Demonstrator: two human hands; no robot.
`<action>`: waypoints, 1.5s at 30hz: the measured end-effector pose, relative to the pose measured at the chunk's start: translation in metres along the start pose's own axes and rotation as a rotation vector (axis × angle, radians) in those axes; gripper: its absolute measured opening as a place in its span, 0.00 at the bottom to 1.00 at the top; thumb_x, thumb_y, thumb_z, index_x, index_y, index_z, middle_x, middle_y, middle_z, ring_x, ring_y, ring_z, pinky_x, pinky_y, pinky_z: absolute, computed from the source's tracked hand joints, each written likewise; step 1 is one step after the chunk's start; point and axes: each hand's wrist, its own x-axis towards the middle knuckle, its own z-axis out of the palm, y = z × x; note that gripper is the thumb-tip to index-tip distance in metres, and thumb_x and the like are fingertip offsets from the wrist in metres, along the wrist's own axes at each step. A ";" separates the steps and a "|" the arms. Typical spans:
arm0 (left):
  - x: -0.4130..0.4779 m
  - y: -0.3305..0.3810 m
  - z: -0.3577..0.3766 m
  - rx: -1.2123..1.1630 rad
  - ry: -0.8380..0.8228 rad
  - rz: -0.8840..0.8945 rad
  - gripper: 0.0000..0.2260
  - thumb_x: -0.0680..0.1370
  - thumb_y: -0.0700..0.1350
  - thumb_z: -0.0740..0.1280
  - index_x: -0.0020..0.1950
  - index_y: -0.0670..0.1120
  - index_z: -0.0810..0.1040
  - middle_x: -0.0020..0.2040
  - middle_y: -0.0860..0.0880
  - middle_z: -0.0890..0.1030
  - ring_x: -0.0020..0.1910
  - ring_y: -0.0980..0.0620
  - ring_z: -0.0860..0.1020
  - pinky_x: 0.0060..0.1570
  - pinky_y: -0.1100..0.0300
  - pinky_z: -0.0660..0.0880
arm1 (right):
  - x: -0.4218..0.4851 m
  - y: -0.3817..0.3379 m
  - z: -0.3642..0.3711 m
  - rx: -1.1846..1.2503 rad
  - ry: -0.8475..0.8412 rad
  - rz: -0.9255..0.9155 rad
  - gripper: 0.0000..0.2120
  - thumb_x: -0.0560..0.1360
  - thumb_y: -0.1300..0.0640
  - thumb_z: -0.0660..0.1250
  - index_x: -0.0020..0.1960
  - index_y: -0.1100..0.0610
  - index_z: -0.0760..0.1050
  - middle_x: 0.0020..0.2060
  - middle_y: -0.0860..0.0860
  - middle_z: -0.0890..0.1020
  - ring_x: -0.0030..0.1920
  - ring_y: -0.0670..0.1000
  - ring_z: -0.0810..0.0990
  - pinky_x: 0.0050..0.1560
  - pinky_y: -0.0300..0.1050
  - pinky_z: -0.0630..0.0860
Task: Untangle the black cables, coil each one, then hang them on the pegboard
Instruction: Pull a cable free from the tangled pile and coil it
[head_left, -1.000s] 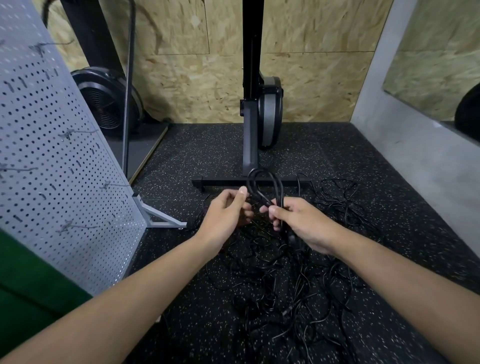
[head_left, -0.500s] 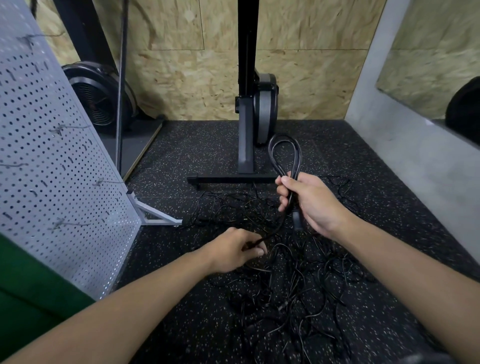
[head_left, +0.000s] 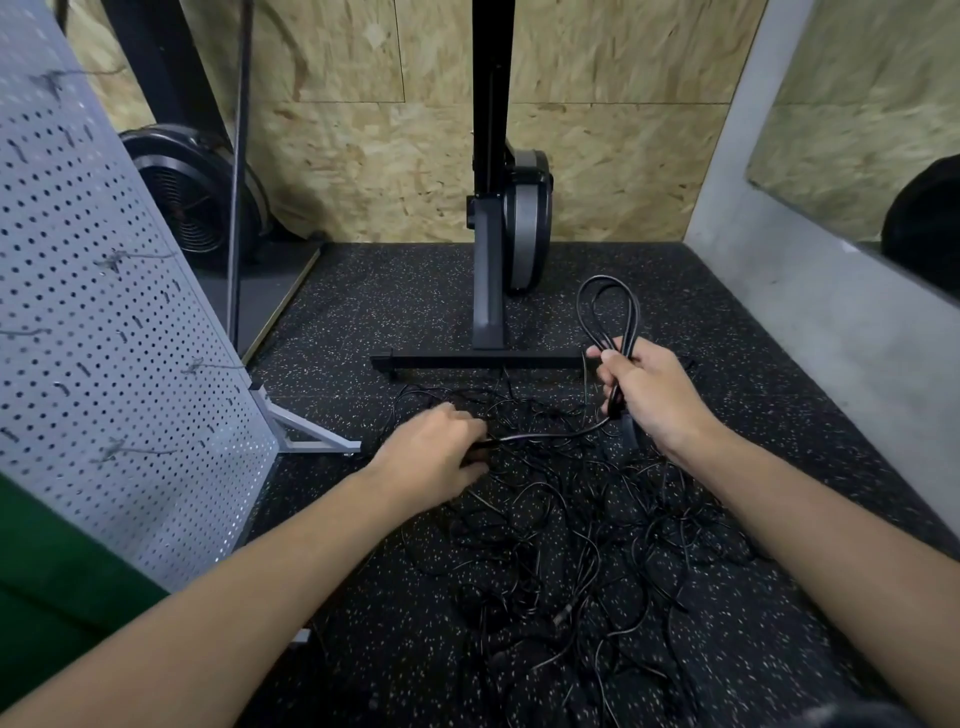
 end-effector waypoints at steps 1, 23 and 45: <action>-0.002 -0.002 -0.001 0.027 0.011 -0.034 0.16 0.82 0.60 0.67 0.55 0.48 0.81 0.49 0.50 0.82 0.53 0.49 0.76 0.57 0.52 0.75 | 0.001 0.002 -0.004 -0.024 0.012 -0.008 0.12 0.87 0.59 0.59 0.54 0.53 0.81 0.35 0.48 0.75 0.37 0.50 0.72 0.44 0.53 0.74; -0.013 0.007 -0.014 -0.209 0.181 0.154 0.05 0.83 0.46 0.66 0.57 0.52 0.81 0.55 0.57 0.79 0.61 0.55 0.73 0.81 0.52 0.53 | -0.022 0.002 0.002 -0.712 -0.337 -0.079 0.14 0.88 0.49 0.52 0.53 0.56 0.70 0.41 0.54 0.79 0.39 0.52 0.77 0.37 0.47 0.70; -0.009 0.015 -0.038 -0.526 0.428 -0.117 0.06 0.80 0.50 0.68 0.54 0.51 0.74 0.49 0.57 0.77 0.48 0.57 0.76 0.49 0.55 0.75 | -0.030 0.006 0.021 -0.948 -0.623 -0.291 0.14 0.87 0.45 0.55 0.52 0.54 0.71 0.44 0.48 0.78 0.44 0.52 0.79 0.52 0.58 0.78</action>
